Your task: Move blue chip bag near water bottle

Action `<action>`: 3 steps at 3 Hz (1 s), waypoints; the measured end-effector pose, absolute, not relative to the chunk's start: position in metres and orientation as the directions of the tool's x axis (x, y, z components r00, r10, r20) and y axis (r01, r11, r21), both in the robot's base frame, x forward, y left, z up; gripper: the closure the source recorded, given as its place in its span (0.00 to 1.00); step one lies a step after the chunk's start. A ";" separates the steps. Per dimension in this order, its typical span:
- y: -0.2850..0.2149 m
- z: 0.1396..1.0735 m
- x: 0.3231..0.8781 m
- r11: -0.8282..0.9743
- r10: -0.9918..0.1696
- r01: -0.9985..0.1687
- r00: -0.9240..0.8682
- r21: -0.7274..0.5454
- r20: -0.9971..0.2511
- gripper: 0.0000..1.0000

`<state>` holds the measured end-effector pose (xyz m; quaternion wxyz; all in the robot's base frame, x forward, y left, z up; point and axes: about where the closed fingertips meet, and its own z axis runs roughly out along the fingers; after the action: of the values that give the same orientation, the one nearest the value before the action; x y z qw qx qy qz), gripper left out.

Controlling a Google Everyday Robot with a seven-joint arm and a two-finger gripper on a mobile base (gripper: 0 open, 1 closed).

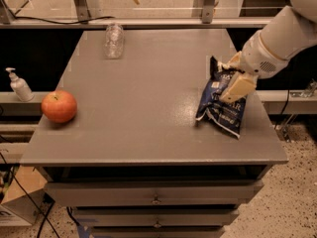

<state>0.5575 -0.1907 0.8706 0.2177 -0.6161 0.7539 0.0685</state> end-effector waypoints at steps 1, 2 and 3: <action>-0.168 0.888 0.577 0.177 -0.899 -0.964 -0.076 -0.197 -0.432 0.86; -0.139 0.906 0.605 0.136 -0.882 -0.965 -0.015 -0.224 -0.471 1.00; -0.105 0.928 0.637 0.122 -0.844 -0.957 0.039 -0.263 -0.535 1.00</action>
Offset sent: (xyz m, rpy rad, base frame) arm 0.0820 0.0847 0.0637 0.1123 -0.1270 0.1657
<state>0.6375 -0.1053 0.9275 0.2994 -0.6557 0.6867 0.0945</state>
